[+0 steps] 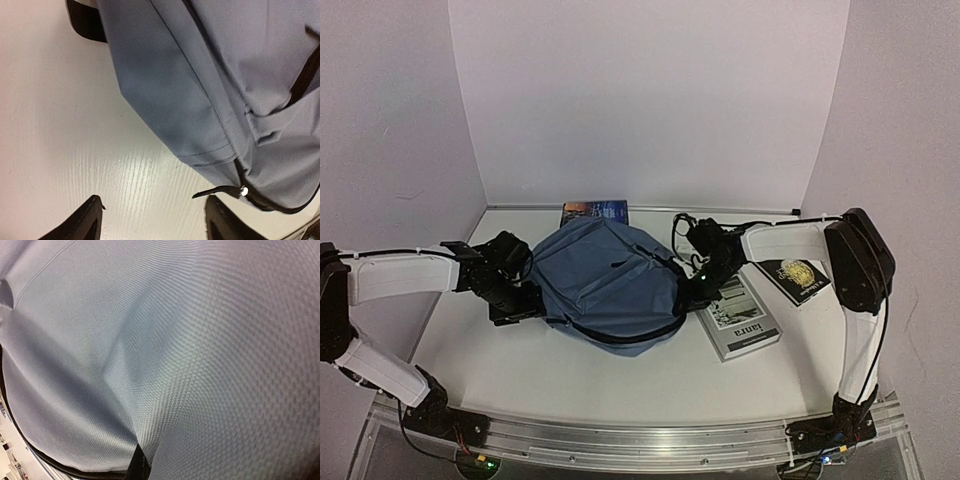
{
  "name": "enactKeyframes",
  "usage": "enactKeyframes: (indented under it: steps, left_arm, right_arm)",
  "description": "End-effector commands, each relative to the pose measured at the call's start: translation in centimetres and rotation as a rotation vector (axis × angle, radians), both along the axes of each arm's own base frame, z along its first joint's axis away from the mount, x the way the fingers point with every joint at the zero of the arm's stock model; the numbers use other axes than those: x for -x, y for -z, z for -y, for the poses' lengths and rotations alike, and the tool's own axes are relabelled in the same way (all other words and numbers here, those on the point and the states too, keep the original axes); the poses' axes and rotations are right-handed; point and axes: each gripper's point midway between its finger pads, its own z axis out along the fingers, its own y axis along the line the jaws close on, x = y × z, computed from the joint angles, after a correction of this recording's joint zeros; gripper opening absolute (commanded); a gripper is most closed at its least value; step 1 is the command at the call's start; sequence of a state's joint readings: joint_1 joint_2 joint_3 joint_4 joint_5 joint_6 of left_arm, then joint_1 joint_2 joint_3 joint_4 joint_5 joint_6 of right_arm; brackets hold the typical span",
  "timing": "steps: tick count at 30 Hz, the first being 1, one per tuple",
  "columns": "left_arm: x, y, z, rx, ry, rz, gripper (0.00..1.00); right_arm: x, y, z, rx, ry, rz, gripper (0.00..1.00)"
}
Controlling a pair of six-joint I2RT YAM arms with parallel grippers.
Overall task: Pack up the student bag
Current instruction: Unzip the student bag at the center of the board.
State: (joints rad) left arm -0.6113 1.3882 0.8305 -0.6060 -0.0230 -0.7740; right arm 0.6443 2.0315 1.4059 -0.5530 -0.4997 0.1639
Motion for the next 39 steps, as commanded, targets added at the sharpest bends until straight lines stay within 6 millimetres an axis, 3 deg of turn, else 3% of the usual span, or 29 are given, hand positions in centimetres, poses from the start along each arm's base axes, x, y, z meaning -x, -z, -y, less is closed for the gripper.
enactKeyframes:
  steps: [1,4,8,14,18,24,27,29,33,36,39]
  left_arm:
    - [-3.1,-6.3,0.1,-0.005,0.021,0.186,0.87]
    - [-5.7,-8.0,-1.1,-0.050,0.010,0.222,0.96]
    - [-9.6,-9.7,-1.4,-0.053,0.047,0.254,0.99]
    - [-15.6,-10.4,-1.8,-0.045,0.096,0.285,1.00]
    - [-18.3,-9.4,-0.4,-0.025,0.169,0.292,1.00]
    - [-21.2,-5.9,0.7,-0.025,0.217,0.252,0.97]
    - [-21.8,-4.1,1.1,-0.025,0.232,0.221,0.89]
    - [-21.5,-2.9,0.9,-0.033,0.229,0.182,0.77]
    - [-19.7,-2.1,-0.2,-0.046,0.183,0.154,0.34]
    - [-18.2,-2.8,-1.9,-0.087,0.116,0.155,0.03]
    - [-16.3,-3.5,-4.2,-0.149,0.044,0.147,0.00]
  right_arm:
    - [0.9,-0.8,0.8,0.017,-0.027,-0.013,0.00]
    - [1.0,-0.8,0.7,0.011,-0.037,-0.017,0.00]
    - [0.8,-0.6,0.7,0.019,-0.042,-0.009,0.00]
    - [0.7,-0.7,0.6,0.020,-0.053,0.000,0.00]
    - [0.6,-0.9,0.7,0.022,-0.063,0.015,0.00]
    - [0.0,-1.0,0.2,0.019,-0.067,0.028,0.00]
    - [-0.5,-1.1,0.0,0.018,-0.068,0.037,0.00]
    - [-0.8,-1.2,-0.2,0.017,-0.069,0.045,0.00]
    - [-1.3,-1.5,-0.9,0.015,-0.077,0.066,0.00]
    - [-1.6,-1.7,-1.8,0.006,-0.087,0.077,0.00]
    - [-2.0,-2.2,-3.2,-0.007,-0.100,0.099,0.02]
